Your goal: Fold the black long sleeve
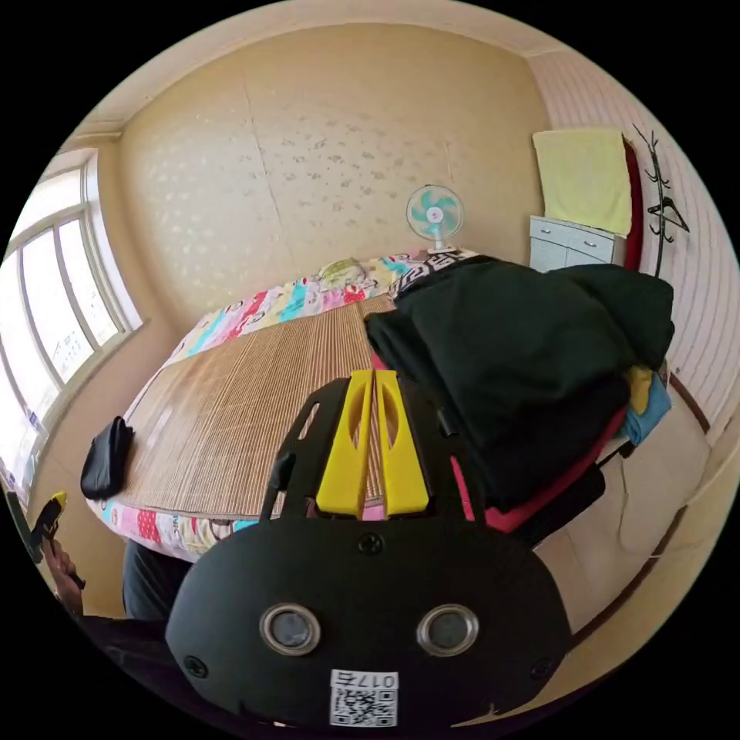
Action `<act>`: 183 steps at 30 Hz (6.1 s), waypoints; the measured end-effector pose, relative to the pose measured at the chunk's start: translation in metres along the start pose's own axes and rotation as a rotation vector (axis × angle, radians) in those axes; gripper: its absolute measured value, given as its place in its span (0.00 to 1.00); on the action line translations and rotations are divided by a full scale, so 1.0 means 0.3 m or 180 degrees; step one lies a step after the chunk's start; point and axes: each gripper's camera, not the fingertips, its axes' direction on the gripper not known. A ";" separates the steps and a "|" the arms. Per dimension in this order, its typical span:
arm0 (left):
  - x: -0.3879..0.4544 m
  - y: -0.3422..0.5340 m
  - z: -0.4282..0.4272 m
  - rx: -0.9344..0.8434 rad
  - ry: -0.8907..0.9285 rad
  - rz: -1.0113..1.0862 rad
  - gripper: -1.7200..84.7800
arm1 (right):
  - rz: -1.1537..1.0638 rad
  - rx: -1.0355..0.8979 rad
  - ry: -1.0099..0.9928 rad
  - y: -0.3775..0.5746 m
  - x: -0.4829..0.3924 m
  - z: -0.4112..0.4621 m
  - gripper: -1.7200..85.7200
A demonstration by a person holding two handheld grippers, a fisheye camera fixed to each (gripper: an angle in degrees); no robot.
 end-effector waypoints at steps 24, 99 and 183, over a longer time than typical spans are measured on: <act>-0.106 0.013 0.264 -0.0249 0.1012 -0.0389 0.09 | -0.1215 0.0693 -0.2006 -0.386 -0.898 -0.173 0.05; 0.048 -0.114 0.592 -0.0525 0.1997 0.0654 0.21 | -0.1513 0.0097 -0.3585 -0.656 -1.586 -0.200 0.03; -0.951 -0.218 1.209 -0.2021 0.1111 -0.0752 0.15 | -0.1320 -0.2564 -0.1525 -0.042 -1.640 1.340 0.07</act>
